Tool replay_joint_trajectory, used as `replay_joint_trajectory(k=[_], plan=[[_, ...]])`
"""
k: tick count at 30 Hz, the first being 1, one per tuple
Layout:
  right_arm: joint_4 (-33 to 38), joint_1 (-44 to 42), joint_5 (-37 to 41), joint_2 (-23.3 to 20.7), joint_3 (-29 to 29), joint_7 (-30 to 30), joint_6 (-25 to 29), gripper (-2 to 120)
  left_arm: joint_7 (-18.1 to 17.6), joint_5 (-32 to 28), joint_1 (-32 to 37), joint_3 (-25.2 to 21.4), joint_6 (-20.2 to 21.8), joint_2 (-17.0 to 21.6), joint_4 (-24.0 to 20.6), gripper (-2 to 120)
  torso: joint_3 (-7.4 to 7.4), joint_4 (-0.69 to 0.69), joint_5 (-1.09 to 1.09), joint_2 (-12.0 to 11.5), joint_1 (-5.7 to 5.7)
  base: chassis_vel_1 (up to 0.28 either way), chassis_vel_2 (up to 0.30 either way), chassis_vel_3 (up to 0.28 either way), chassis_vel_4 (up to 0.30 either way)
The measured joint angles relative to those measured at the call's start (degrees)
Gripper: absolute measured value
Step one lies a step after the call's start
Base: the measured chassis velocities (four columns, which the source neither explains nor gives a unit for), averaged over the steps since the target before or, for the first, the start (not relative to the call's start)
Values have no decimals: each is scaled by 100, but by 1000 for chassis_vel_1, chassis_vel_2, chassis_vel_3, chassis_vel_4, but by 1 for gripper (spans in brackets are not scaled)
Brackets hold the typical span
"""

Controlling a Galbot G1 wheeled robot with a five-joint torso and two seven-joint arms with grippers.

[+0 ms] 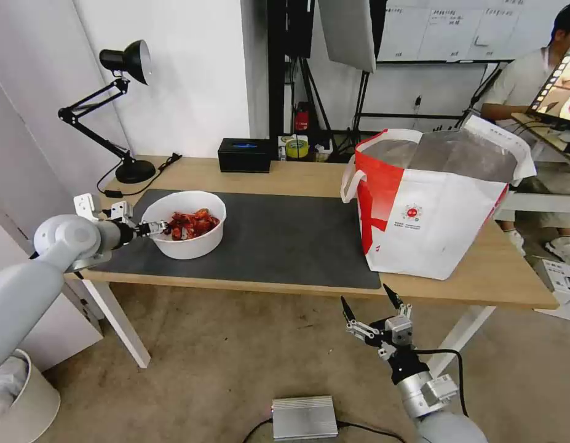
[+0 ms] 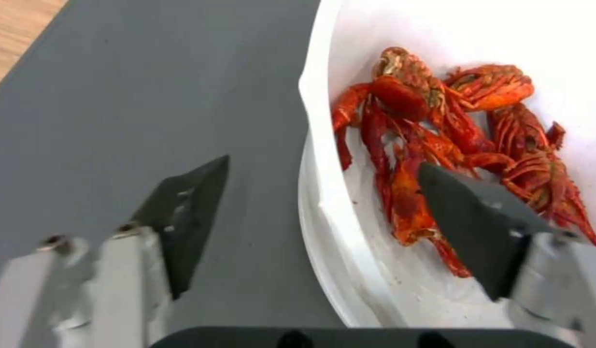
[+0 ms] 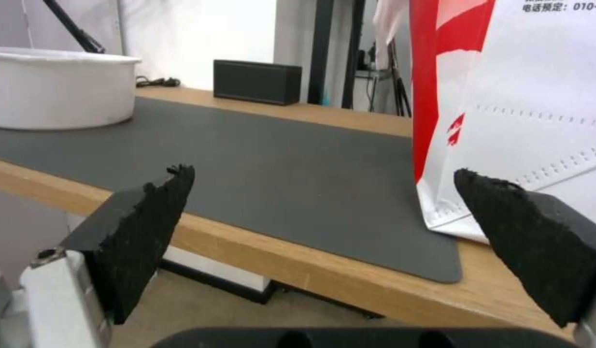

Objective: Pick up the trash from the table and place it into the takeout bag.

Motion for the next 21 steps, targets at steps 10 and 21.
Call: replay_joint_trajectory(k=[10,21], plan=[[0,0,0,0,0,0,0,100,-48,-54,10,9,-36,148,-151,40,-1,0,0,0,-1,0,0,0,0],[0,0,0,0,0,0,0,100,-132,-134,133,-32,-146,220,-296,0,-1,0,0,0,-1,0,0,0,0]])
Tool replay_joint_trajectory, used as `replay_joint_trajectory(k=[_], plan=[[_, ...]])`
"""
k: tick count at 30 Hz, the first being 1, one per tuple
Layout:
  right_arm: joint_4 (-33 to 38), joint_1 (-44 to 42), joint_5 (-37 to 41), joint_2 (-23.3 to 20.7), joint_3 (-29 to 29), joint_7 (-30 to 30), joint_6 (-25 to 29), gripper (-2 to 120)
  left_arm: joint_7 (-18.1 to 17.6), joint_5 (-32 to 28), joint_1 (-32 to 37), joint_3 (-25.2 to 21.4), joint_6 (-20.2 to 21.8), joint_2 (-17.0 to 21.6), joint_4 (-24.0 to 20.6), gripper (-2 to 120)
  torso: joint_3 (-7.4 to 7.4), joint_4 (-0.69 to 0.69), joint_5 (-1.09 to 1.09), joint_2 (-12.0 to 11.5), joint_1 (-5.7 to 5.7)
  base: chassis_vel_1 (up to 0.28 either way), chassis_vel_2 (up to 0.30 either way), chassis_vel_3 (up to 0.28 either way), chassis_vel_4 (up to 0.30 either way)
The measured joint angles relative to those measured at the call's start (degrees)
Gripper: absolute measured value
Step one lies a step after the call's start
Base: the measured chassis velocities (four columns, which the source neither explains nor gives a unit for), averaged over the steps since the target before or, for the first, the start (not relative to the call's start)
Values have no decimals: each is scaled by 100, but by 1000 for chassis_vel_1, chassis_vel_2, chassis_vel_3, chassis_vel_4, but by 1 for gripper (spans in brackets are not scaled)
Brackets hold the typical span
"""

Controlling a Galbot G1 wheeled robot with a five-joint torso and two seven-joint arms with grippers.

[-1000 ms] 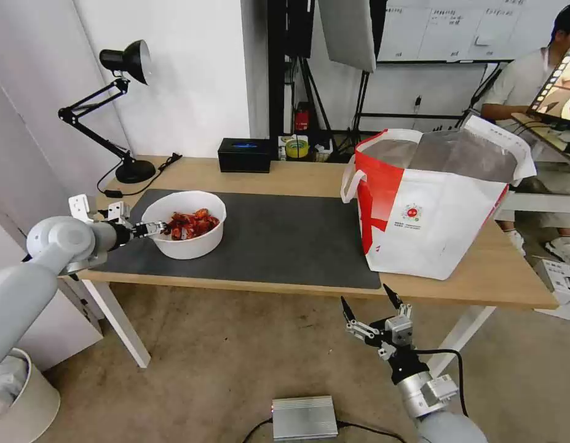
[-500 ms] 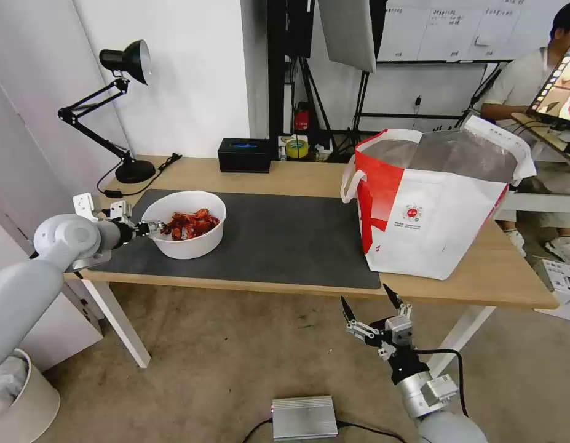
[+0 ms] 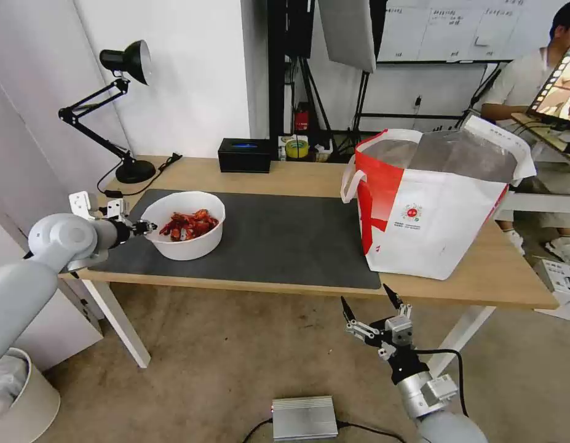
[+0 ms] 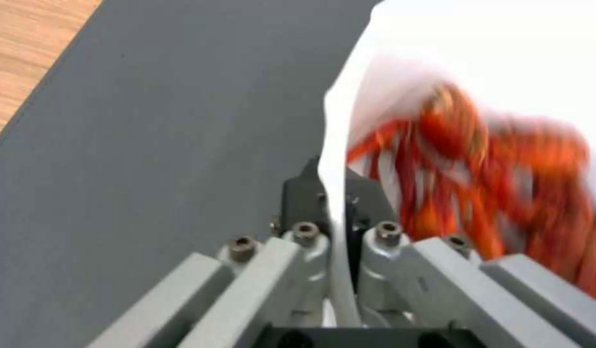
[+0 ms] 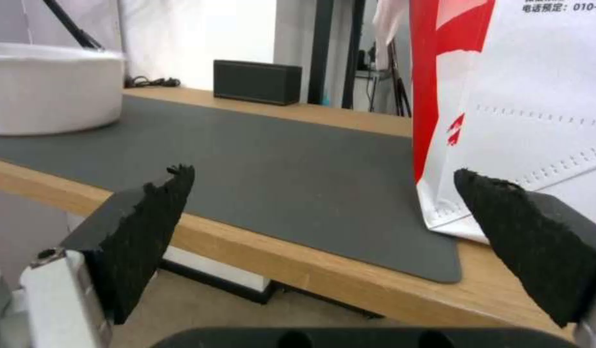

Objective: Pick up the trash from the table and place it into the takeout bag.

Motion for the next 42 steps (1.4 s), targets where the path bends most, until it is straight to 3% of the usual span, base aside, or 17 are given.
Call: replay_joint_trajectory(k=[10,22,27,30,42], plan=[[0,0,0,0,0,0,0,100,-347,-538,54,-247,52,214,-317,0,0,1,0,0,0,0,0,0,0],[0,0,0,0,0,1,0,100,-870,-1145,-556,-153,-41,111,-1064,0,1,0,0,0,0,0,0,0,0],[0,0,0,0,0,0,0,100,-976,-1381,-1179,286,-138,62,-1262,0,1,0,2,0,0,0,0,0,0],[0,0,0,0,0,0,0,100,-1066,-1476,-1683,702,-179,-112,-1182,0,1,0,1,-1,1,0,0,0,0],[0,0,0,0,0,0,0,100,-1288,-1649,-2940,1646,-500,-865,-822,0,1,0,1,0,1,0,0,0,0]])
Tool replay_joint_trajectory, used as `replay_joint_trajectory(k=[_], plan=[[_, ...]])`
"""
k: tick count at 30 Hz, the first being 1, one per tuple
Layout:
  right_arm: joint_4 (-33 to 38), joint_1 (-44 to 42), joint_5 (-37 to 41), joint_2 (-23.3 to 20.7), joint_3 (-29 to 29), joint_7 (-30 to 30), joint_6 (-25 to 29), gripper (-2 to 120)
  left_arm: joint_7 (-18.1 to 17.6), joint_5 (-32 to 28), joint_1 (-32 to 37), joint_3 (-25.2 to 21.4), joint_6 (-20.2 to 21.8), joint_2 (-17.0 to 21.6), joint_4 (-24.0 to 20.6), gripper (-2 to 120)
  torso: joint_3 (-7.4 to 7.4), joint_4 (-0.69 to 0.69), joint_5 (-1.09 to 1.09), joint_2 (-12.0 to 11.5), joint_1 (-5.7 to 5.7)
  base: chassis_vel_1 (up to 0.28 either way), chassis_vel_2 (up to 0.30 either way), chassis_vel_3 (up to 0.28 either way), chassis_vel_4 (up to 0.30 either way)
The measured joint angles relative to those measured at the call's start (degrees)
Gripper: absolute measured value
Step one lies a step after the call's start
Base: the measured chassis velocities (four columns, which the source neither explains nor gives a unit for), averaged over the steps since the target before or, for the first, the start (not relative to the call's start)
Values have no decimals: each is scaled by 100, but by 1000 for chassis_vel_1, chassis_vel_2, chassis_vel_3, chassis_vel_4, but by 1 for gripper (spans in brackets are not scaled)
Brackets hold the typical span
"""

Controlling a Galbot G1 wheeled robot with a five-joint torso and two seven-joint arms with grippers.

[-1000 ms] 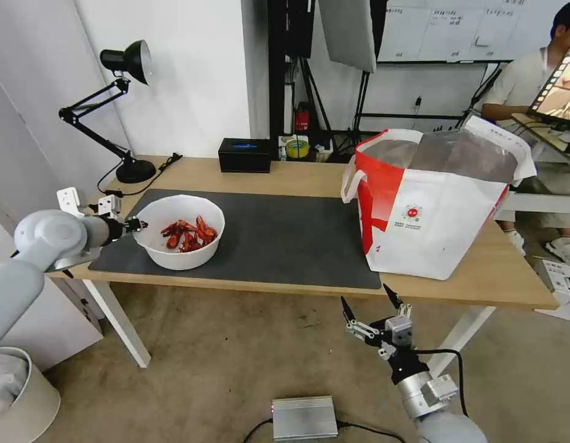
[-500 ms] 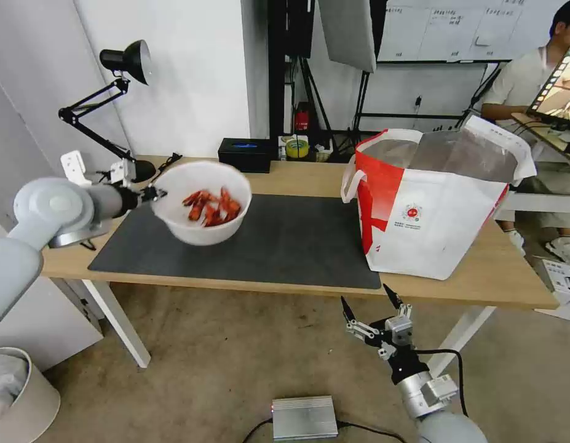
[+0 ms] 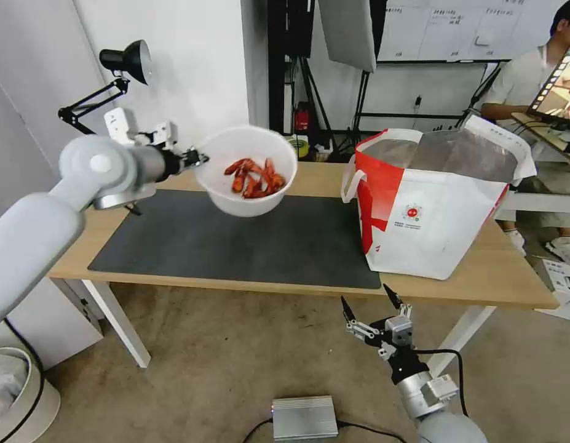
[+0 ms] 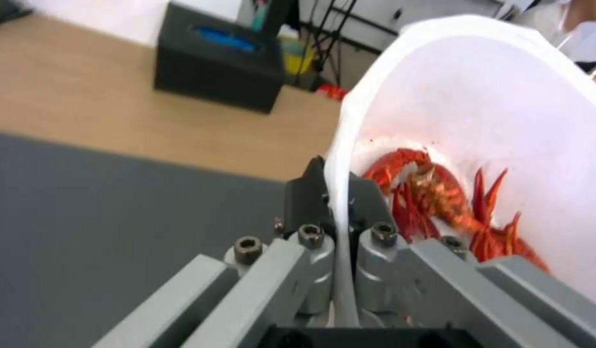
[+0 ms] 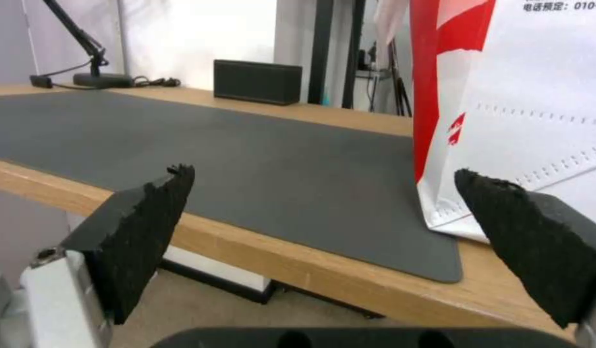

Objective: Pick up the trash from the table and place it into the takeout bag.

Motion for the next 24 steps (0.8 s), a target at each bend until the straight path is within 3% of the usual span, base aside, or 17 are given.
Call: replay_joint_trajectory(k=[4,8,12,19,24], plan=[[0,0,0,0,0,0,0,100,-26,-5,-346,198,-61,-243,187,0,0,1,0,0,0,0,0,0,0],[0,0,0,0,0,0,0,100,-83,-10,-899,526,-102,-800,561,0,0,-1,0,0,0,0,0,0,0],[0,0,0,0,0,0,0,100,-132,-9,-1072,623,-114,-1044,711,0,0,-1,1,0,1,0,0,0,0],[0,0,0,0,0,0,0,100,-257,-7,-1542,881,-179,-1860,1208,0,0,-1,2,0,1,0,0,0,0],[0,0,0,0,0,0,0,100,-291,-15,-1727,948,-199,-2118,1457,0,0,0,1,0,1,0,0,0,0]])
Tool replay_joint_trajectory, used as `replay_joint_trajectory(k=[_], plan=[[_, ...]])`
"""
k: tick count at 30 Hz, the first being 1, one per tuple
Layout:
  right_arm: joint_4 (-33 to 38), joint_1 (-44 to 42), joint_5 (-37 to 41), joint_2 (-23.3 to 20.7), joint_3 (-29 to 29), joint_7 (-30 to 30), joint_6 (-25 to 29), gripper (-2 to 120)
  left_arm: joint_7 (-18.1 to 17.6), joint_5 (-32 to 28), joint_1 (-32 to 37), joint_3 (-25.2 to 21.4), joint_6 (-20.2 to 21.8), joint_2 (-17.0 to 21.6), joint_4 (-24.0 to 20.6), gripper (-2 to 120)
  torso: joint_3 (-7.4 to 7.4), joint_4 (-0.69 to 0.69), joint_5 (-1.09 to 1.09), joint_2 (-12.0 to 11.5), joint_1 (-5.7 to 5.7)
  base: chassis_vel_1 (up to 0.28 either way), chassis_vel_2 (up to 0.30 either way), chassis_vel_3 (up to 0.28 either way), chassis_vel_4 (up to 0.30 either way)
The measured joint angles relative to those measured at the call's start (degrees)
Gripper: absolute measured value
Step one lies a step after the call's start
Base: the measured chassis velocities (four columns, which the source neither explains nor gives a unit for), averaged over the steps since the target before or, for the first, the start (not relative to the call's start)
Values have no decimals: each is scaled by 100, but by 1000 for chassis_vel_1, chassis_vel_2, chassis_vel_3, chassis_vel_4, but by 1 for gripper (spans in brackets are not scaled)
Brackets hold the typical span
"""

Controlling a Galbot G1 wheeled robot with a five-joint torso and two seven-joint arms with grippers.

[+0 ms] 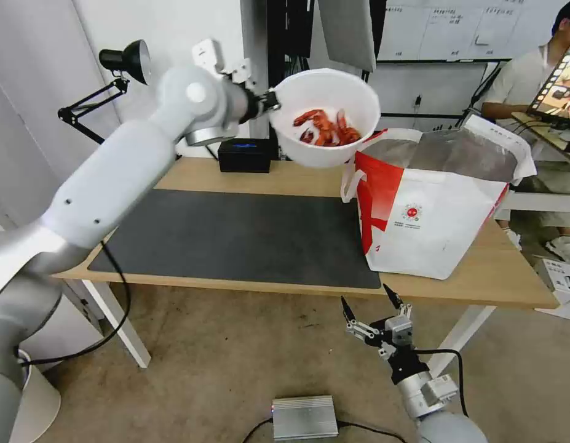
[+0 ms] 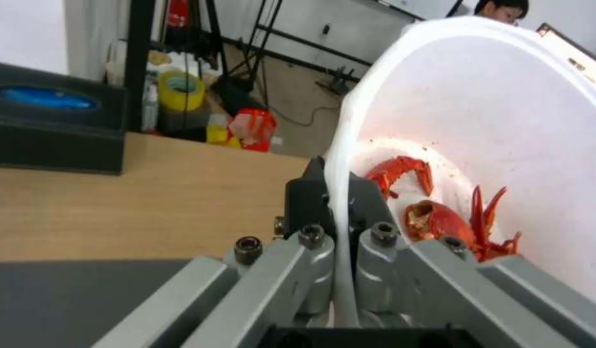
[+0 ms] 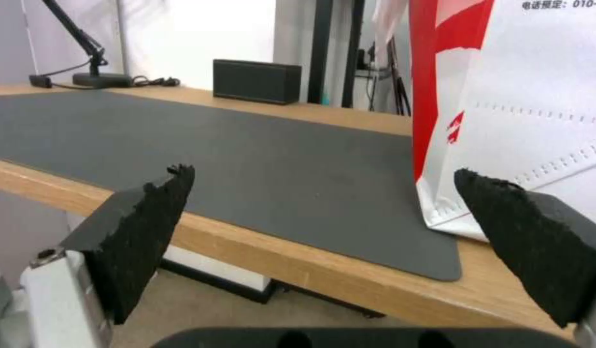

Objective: Pick up the trash from the table and place it into the takeout bag.

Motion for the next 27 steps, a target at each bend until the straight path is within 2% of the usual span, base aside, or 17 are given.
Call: replay_joint_trajectory(k=[7,10,17,19,23,27], plan=[[0,0,0,0,0,0,0,100,-173,-89,-320,98,-34,-502,456,0,0,0,0,0,0,0,0,0,0],[0,0,0,0,0,0,0,100,-289,-77,-503,239,-88,-879,806,0,0,0,0,0,0,0,0,0,0],[0,0,0,0,0,0,0,100,-309,97,-634,451,-232,-1317,1154,0,0,0,0,0,-1,0,0,0,0],[0,0,0,0,0,0,0,100,-303,165,-629,474,-259,-1408,1215,0,0,0,-1,0,-1,0,0,0,0],[0,0,0,0,0,0,0,100,26,555,-534,546,-463,-1688,1334,0,0,1,-1,0,-1,0,0,0,0],[0,0,0,0,0,0,0,100,63,695,-488,577,-575,-1875,1430,0,0,-1,0,0,-1,0,0,0,0]])
